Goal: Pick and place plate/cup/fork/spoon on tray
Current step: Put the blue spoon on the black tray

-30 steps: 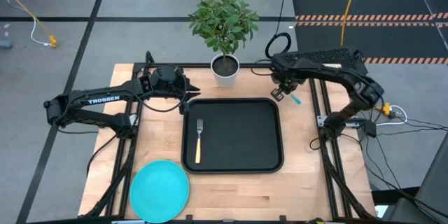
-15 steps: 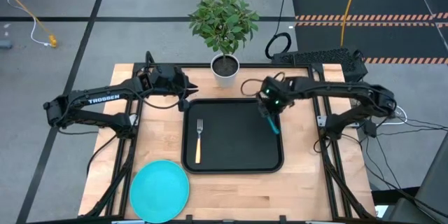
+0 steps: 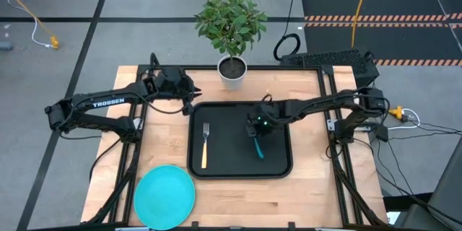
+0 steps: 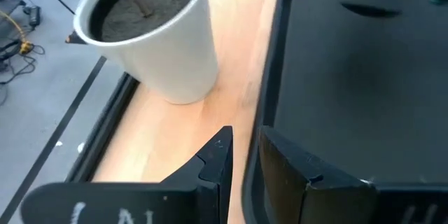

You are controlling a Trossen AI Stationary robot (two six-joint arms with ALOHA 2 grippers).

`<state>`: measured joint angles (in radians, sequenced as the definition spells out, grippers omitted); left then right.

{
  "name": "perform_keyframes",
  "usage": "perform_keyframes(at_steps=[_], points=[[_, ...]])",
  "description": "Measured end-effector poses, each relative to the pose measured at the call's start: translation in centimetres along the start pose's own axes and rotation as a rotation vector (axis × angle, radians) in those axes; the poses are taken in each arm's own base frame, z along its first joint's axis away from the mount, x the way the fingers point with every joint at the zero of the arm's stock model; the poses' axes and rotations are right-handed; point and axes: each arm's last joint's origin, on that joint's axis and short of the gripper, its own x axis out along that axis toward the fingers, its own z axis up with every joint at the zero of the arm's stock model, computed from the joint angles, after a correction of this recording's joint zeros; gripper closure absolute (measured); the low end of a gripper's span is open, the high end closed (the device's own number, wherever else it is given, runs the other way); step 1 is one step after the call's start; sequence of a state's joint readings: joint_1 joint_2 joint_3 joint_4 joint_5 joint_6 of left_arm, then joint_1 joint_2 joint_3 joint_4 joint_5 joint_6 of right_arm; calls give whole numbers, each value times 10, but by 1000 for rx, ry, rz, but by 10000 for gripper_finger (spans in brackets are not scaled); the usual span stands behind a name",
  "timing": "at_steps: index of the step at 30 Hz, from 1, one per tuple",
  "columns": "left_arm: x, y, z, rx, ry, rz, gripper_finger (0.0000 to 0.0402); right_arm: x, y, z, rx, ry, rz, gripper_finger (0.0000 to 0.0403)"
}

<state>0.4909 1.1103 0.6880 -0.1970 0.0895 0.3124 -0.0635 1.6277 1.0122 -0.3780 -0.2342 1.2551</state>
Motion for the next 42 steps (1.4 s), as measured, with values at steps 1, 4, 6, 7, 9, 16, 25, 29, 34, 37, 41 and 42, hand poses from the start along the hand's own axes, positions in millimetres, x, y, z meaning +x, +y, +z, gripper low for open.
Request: perform_keyframes(at_steps=[1, 4, 6, 7, 9, 16, 25, 29, 34, 37, 41, 42], points=[[0, 1, 0, -2, -6, 5, 325, 4, 1, -3, 1, 4, 2, 403], [0, 2, 1, -5, -14, 9, 325, 15, 0, -10, 1, 33, -33, 403], [0, 2, 1, -4, -18, 9, 325, 21, -1, -11, -15, 43, -52, 400], [0, 2, 2, -4, -21, 10, 325, 23, -2, -12, -29, 43, -59, 396], [0, 2, 3, -7, -25, 12, 325, 25, -3, -11, -52, 44, -64, 385], [-1, 3, 5, -32, -45, 16, 325, 30, -6, -4, -159, 14, -77, 334], [0, -11, 9, 102, -95, -137, 325, 7, -2, 9, -293, -16, 13, 267], [-1, -27, 15, 241, -140, -194, 325, -27, -1, 18, -375, -101, 56, 253], [-5, -43, 37, 333, -346, -194, 325, -65, -8, 33, -495, -374, -51, 251], [-9, -54, 54, 314, -486, -214, 325, -86, -13, 39, -554, -547, -172, 255], [2, -72, 70, 318, -419, -305, 325, -108, -19, 42, -596, -725, -328, 258], [7, -77, 74, 334, -387, -311, 325, -113, -20, 42, -599, -756, -348, 258]])
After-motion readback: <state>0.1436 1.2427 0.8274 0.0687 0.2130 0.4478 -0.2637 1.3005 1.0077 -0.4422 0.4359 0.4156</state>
